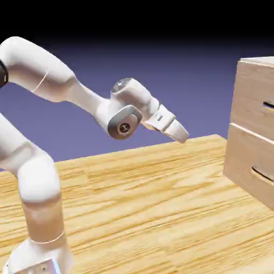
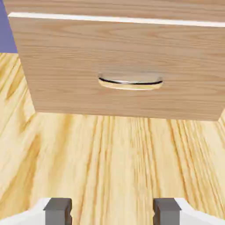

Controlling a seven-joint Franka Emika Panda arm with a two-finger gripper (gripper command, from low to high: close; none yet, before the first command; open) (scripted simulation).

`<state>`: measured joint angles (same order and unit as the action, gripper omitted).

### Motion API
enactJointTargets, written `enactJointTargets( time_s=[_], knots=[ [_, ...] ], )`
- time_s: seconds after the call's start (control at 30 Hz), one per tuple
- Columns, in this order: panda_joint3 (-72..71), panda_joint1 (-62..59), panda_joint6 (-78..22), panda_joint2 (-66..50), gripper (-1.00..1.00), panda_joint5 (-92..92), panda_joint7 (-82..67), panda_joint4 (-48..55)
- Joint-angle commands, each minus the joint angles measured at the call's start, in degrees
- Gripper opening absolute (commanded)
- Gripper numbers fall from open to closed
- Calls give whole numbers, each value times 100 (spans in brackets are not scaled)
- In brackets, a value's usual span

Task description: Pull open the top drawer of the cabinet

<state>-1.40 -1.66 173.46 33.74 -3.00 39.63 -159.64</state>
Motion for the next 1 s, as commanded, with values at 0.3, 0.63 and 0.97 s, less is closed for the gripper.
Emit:
enactJointTargets(
  time_s=[0.3, 0.63, 0.97],
  knots=[
    [-1164, -1949, -455, 896, 0, -2492, -2349, 1127],
    [-2328, -3897, -910, 1792, 0, -4984, -4697, 2255],
    [-3491, -5846, -1366, 2689, 0, -7476, -7045, 3382]
  ],
)
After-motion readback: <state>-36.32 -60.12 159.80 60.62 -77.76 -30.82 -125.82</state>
